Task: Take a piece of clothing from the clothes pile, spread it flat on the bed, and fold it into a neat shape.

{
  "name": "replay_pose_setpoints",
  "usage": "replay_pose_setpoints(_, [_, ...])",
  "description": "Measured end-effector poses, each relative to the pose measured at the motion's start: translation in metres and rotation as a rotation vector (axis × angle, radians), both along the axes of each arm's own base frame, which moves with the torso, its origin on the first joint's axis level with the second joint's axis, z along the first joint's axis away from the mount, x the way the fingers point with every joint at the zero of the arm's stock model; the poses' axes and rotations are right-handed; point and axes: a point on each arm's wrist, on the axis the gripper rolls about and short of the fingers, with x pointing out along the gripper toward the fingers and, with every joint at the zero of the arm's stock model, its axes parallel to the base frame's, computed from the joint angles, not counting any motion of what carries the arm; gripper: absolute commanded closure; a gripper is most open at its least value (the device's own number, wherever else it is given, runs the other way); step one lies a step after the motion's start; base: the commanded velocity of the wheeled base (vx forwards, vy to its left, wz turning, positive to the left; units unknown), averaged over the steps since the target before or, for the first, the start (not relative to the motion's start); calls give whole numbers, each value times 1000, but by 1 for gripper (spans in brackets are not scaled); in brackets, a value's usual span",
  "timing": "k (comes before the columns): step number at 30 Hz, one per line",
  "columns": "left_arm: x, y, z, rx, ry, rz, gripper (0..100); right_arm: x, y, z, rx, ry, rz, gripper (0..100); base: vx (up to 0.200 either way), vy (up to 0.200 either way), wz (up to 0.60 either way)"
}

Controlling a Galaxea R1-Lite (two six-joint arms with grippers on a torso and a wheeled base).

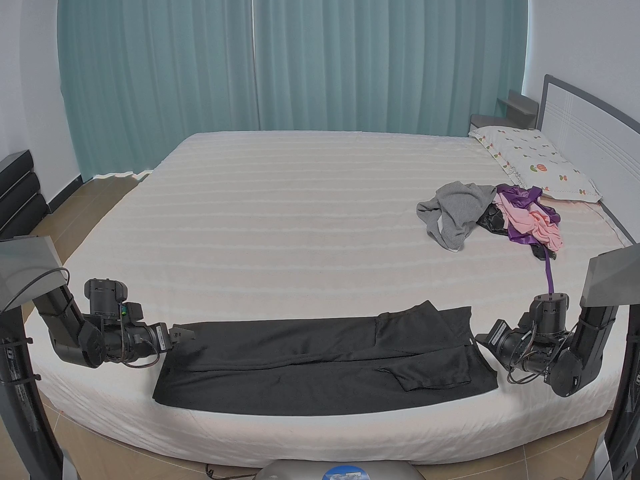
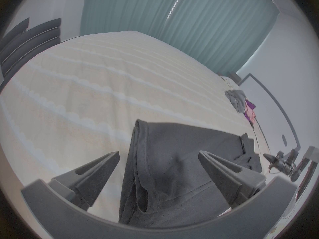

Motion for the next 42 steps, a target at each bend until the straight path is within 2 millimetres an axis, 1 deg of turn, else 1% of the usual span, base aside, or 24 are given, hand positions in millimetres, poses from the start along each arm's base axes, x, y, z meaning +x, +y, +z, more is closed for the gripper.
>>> replay_pose_setpoints(8, [-5,-1,-18,27,48,-40,0,0,1,-3,-1,7,2,100,0,0,0])
replay_pose_setpoints(18, [-8,-6,-22,22,64,-57,0,0,2,-4,-2,12,4,100,0,0,0])
replay_pose_setpoints(19, [-9,-7,-23,22,65,-59,100,0,2,-4,-2,11,4,100,0,0,0])
replay_pose_setpoints(26, [-14,-12,-23,24,55,-73,100,0,1,-4,-2,12,4,100,0,0,0])
replay_pose_setpoints(36, [-13,-13,-22,25,35,-69,100,0,1,-3,-2,7,3,100,0,0,0])
replay_pose_setpoints(42, [-12,-13,-20,24,28,-67,100,1,-3,0,-1,0,-12,100,0,0,0])
